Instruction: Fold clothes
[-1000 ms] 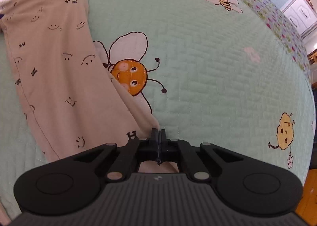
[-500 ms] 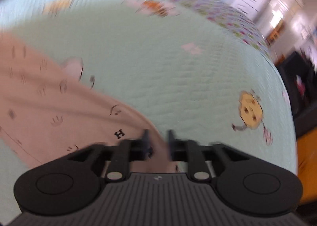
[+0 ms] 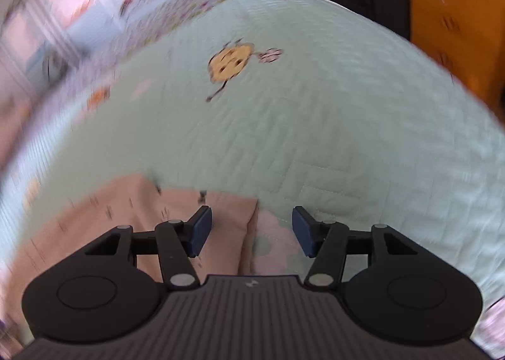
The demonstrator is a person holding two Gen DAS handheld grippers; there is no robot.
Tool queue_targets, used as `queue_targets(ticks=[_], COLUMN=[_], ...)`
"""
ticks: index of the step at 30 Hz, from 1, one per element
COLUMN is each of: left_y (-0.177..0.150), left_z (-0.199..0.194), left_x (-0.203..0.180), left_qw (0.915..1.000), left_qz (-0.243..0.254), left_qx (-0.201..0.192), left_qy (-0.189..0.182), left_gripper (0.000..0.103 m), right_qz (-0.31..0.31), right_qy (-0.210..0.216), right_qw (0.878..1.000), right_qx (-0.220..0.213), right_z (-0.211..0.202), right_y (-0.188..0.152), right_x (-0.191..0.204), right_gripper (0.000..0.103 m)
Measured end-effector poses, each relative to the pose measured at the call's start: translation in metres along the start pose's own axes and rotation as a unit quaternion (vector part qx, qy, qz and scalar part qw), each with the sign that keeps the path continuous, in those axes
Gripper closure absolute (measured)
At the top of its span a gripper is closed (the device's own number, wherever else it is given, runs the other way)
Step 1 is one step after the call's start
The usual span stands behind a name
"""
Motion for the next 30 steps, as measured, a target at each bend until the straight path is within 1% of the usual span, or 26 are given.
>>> queue_targets(ticks=[2,4,5,8,9,10,11,12,13,14,15,17,19,20,21,22,24,25,27,30], left_y=[0.000,0.000,0.000,0.000,-0.001,-0.001,-0.001,-0.001,-0.001,-0.001,-0.001,-0.001,-0.002,-0.002,-0.001,-0.001,-0.001,-0.001,-0.002,-0.004], left_z=[0.001,0.001,0.001,0.002,0.002,0.002,0.001,0.001,0.001,0.001,0.001,0.002,0.001,0.001,0.000,-0.001,-0.003,-0.004,-0.005,-0.006], left_x=[0.000,0.000,0.000,0.000,-0.001,-0.001,-0.001,-0.002,-0.002,-0.002,-0.003,-0.003,-0.005,-0.005,-0.006,-0.006,-0.007,-0.008,-0.011,-0.016], left_qw=[1.0000,1.0000,1.0000,1.0000,1.0000,0.9999,0.9999,0.9999,0.9999,0.9999,0.9999,0.9998,0.9998,0.9998,0.9998,0.9998,0.9999,0.9999,0.9999,0.9999], left_qz=[0.000,0.001,0.002,0.005,0.005,0.006,0.006,0.007,0.008,0.009,0.010,0.012,0.015,0.015,0.014,0.013,0.012,0.012,0.013,0.015], left_qx=[0.000,0.000,0.000,0.000,0.000,0.000,0.000,0.000,0.000,-0.001,-0.001,0.000,0.001,0.001,0.000,-0.001,-0.001,-0.002,-0.002,-0.001], left_qy=[0.001,0.002,0.003,0.006,0.007,0.008,0.009,0.010,0.011,0.011,0.012,0.014,0.016,0.016,0.014,0.012,0.009,0.008,0.005,0.002], left_gripper=[0.019,0.019,0.019,0.019,0.019,0.019,0.018,0.018,0.018,0.018,0.018,0.018,0.018,0.018,0.018,0.018,0.018,0.018,0.018,0.018], right_qz=[0.039,0.041,0.036,0.008,0.008,0.011,0.010,0.007,-0.005,-0.031,-0.059,-0.120,-0.139,-0.128,-0.111,-0.094,-0.062,-0.048,-0.038,-0.020], right_qy=[0.029,0.050,0.065,0.066,0.066,0.066,0.058,0.045,0.022,-0.012,-0.034,-0.057,-0.064,-0.069,-0.075,-0.076,-0.072,-0.069,-0.053,-0.028], right_qw=[0.999,0.998,0.997,0.998,0.998,0.998,0.998,0.999,0.999,0.999,0.996,0.989,0.987,0.989,0.991,0.992,0.994,0.994,0.995,0.997], right_qx=[-0.008,0.001,0.011,0.016,0.012,0.006,-0.004,-0.016,-0.029,-0.043,-0.052,-0.067,-0.049,-0.036,-0.022,-0.028,-0.058,-0.073,-0.078,-0.063], right_z=[0.005,0.011,0.013,0.019,0.019,0.019,0.014,0.010,0.004,-0.001,-0.004,-0.005,0.007,0.013,0.018,0.016,0.003,-0.005,-0.017,-0.022], right_y=[0.005,0.005,0.002,-0.007,-0.007,-0.005,-0.002,0.004,0.012,0.022,0.032,0.049,0.054,0.053,0.050,0.048,0.043,0.039,0.025,0.003], right_x=[-0.004,0.001,0.006,0.016,0.017,0.017,0.016,0.013,0.011,0.010,0.013,0.030,0.041,0.039,0.034,0.029,0.018,0.013,0.010,0.006], right_gripper=[0.046,0.069,0.088,0.093,0.095,0.095,0.095,0.095,0.095,0.095,0.095,0.095,0.091,0.084,0.081,0.081,0.075,0.075,0.074,0.071])
Point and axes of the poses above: each gripper's, at about its wrist camera, not at the fingertips, and z roughly the way its jaws point, x to its left, y to its top, the point moved 10 cm from there along z, roughly the way its jaws point, and after that the axes turned 8 degrees about x, right-handed, at the moved point
